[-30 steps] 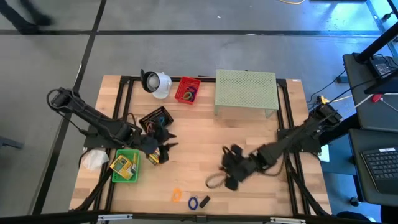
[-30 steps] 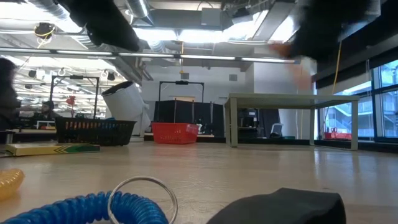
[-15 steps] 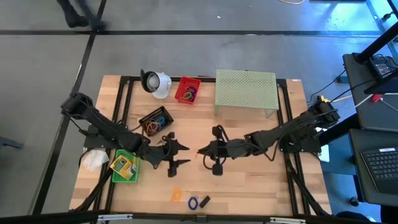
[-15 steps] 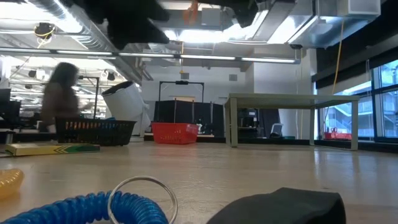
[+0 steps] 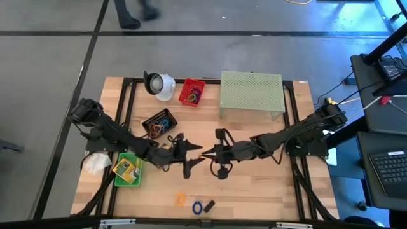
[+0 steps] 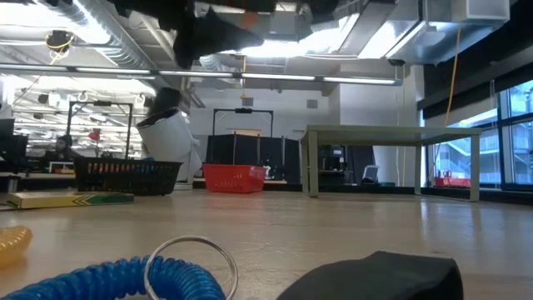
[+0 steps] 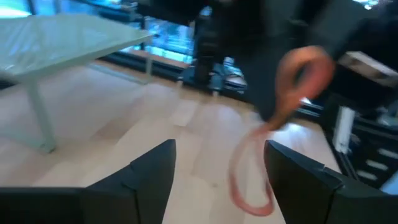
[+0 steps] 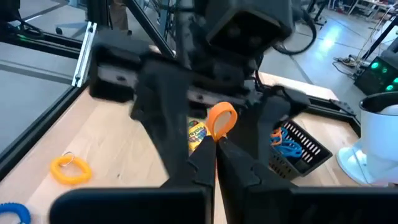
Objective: Pick & Place Office Desk Supplies
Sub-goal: Put the orange rubber band into the black bin
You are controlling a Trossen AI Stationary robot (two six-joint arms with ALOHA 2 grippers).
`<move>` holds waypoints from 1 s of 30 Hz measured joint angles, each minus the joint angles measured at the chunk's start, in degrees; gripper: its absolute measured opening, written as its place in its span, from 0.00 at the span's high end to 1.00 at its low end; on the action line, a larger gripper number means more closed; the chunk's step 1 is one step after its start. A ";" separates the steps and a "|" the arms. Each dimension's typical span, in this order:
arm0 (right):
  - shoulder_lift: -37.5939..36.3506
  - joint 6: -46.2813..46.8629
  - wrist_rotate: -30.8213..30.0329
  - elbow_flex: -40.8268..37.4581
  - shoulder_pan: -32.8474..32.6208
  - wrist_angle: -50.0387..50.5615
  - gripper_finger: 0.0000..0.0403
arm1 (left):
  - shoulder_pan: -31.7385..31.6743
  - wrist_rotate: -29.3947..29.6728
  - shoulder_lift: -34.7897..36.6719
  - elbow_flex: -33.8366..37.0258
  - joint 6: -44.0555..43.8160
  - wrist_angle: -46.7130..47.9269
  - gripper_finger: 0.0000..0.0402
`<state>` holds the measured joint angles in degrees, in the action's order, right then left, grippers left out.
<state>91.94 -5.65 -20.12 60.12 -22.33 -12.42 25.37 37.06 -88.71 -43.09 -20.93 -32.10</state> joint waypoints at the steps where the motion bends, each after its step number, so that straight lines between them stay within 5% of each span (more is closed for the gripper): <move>1: 0.00 0.00 0.00 0.00 0.00 -0.04 0.98 | -0.10 0.65 -0.27 0.00 -0.97 0.10 0.42; 5: 0.00 0.00 0.48 0.00 0.00 0.00 0.98 | -0.03 1.44 -0.60 0.00 -1.76 0.72 0.53; 13: 0.00 2.33 1.49 0.00 0.27 0.00 0.98 | 0.08 -1.80 -0.58 0.00 -0.48 0.59 0.96; 20: 0.00 7.98 1.55 0.00 1.49 0.99 0.89 | 0.06 -2.56 -0.58 0.00 -1.01 0.59 0.99; 30: -0.75 9.73 1.68 0.00 1.88 5.69 0.50 | -0.35 -2.45 1.27 -0.02 -3.78 6.26 0.99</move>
<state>91.19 4.08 -18.44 60.12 -20.45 -6.73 25.02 34.61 -87.45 -43.11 -24.71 -25.84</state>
